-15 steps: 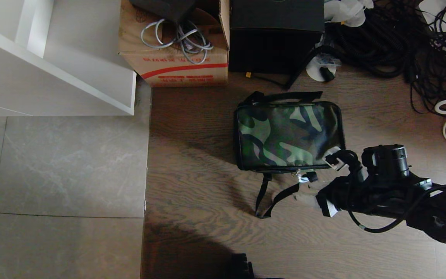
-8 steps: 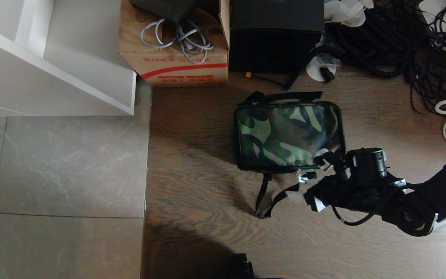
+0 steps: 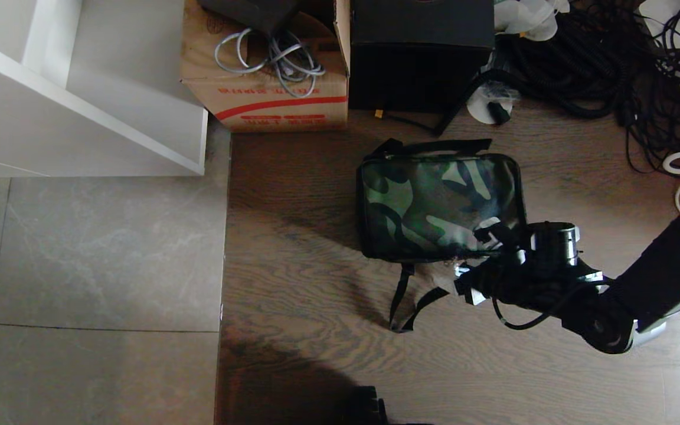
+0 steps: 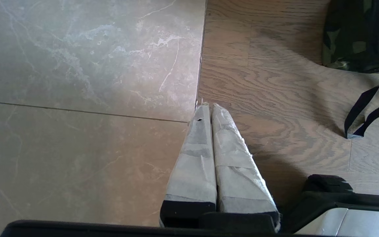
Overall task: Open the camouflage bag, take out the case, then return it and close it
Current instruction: Open the top of the storage box
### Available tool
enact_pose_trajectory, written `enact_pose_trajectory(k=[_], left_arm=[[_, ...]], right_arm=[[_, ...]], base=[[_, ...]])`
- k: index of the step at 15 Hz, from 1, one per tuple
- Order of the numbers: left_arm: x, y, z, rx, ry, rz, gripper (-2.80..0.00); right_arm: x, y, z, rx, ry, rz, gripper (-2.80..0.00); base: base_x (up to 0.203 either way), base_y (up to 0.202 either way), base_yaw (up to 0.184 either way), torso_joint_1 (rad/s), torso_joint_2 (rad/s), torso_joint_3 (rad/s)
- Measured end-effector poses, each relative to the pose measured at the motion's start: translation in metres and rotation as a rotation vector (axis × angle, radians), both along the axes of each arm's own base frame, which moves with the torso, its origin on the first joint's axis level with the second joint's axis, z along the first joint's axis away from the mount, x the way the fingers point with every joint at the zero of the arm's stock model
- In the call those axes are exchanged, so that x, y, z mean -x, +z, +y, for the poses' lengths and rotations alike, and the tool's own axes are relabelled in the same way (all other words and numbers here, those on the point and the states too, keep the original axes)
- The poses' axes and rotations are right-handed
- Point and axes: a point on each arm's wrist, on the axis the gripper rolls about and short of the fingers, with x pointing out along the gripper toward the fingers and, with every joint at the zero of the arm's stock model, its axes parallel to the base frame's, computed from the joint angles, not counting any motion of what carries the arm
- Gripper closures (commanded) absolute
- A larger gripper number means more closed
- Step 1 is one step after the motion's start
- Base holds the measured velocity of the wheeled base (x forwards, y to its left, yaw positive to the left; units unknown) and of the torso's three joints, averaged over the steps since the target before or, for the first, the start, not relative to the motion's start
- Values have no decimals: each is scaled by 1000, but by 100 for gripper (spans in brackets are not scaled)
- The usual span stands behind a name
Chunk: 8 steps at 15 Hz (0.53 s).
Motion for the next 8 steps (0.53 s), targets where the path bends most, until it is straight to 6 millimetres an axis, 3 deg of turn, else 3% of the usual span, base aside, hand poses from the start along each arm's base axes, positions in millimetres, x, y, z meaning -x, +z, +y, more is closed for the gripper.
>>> enact_pose_trajectory(k=[8], left_arm=[[0, 0, 0, 0, 0, 0, 0]], right_arm=[[-8, -16, 12, -36, 7, 5, -280]], base=[[0, 0, 0, 0, 0, 0]])
